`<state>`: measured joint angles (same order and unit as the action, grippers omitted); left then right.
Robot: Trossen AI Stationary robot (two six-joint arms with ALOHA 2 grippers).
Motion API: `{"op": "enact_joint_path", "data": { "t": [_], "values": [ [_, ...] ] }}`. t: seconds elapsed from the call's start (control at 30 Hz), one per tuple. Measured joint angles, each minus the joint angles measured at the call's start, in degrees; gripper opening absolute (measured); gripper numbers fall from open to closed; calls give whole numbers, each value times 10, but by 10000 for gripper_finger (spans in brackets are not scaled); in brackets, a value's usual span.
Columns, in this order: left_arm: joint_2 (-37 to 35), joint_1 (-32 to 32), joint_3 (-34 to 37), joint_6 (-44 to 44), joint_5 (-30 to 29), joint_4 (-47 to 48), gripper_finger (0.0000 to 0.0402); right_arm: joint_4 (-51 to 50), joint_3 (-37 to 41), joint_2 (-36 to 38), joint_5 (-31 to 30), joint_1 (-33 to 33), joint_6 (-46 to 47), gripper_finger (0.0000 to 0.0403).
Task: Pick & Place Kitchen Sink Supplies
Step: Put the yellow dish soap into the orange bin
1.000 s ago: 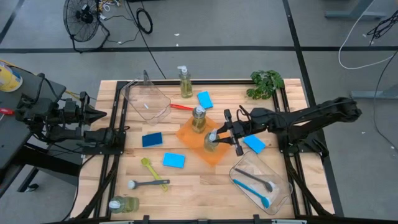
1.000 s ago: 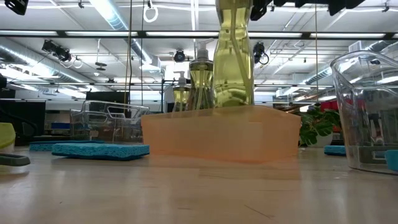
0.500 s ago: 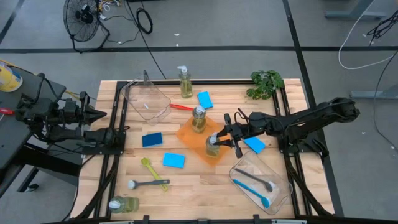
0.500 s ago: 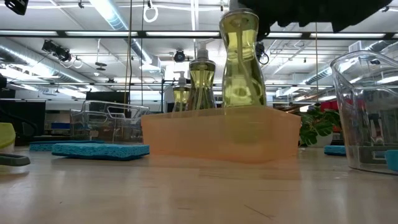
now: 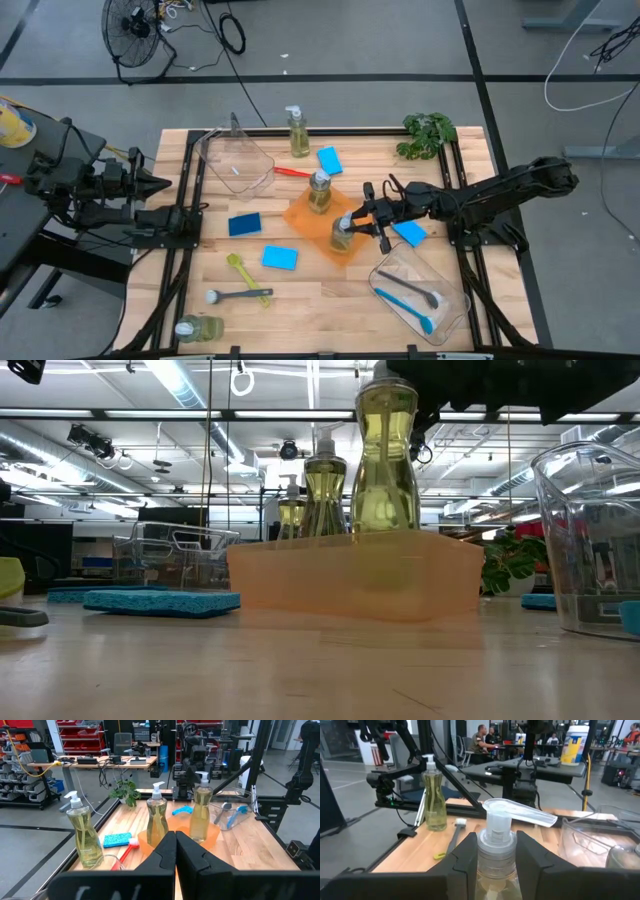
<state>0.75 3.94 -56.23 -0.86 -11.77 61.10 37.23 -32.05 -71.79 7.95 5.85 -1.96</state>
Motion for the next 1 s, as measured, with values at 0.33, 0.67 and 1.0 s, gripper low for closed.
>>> {"op": "enact_joint_path", "data": {
  "t": [0.33,0.67,1.0],
  "values": [
    [0,0,0,0,0,0,3,2,0,0,2,0,0,94],
    [0,0,0,0,0,0,3,1,0,0,6,12,0,95],
    [0,0,0,0,0,0,3,-1,0,0,6,15,-15,96]
  ]
}}
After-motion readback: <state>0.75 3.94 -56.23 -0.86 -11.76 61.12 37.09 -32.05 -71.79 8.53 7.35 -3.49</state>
